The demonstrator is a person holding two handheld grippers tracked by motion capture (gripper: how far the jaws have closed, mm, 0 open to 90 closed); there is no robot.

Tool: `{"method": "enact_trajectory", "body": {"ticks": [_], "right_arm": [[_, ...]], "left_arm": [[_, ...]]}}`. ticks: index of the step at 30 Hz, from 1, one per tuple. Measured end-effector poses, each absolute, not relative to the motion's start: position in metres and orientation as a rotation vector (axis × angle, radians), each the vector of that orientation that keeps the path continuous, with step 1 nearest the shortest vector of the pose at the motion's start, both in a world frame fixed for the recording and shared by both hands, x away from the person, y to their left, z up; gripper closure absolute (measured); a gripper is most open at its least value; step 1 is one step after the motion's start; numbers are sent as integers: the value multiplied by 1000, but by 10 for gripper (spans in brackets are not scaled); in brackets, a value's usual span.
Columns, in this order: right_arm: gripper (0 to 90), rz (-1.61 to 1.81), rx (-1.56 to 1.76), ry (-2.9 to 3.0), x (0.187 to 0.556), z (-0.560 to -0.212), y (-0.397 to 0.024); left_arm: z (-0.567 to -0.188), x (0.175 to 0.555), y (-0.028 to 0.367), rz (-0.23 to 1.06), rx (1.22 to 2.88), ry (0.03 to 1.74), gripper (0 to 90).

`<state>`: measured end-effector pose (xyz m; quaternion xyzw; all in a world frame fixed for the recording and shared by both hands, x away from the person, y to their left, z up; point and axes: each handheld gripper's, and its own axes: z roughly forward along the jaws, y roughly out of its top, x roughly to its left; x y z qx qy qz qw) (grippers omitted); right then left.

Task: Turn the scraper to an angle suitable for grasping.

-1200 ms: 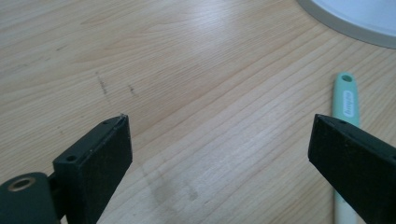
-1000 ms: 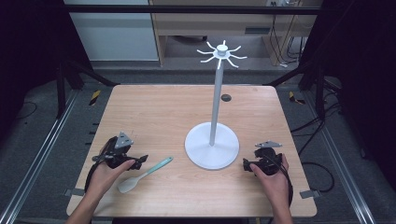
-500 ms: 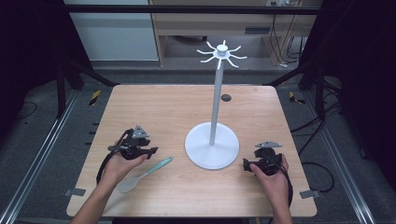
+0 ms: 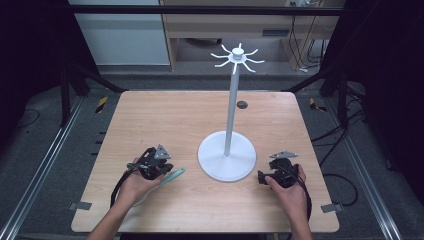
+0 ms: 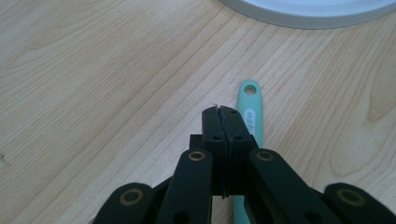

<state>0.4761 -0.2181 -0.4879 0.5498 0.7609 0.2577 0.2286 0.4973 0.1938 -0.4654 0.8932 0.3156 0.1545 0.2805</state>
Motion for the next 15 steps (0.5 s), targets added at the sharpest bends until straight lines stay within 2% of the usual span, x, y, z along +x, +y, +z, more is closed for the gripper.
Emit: {"method": "enact_trajectory", "body": {"ticks": [15], "right_arm": [[90,710,1514,2107,476,-488,-217]], "left_arm": [[-481,502,185,415,2450,826,900]]}}
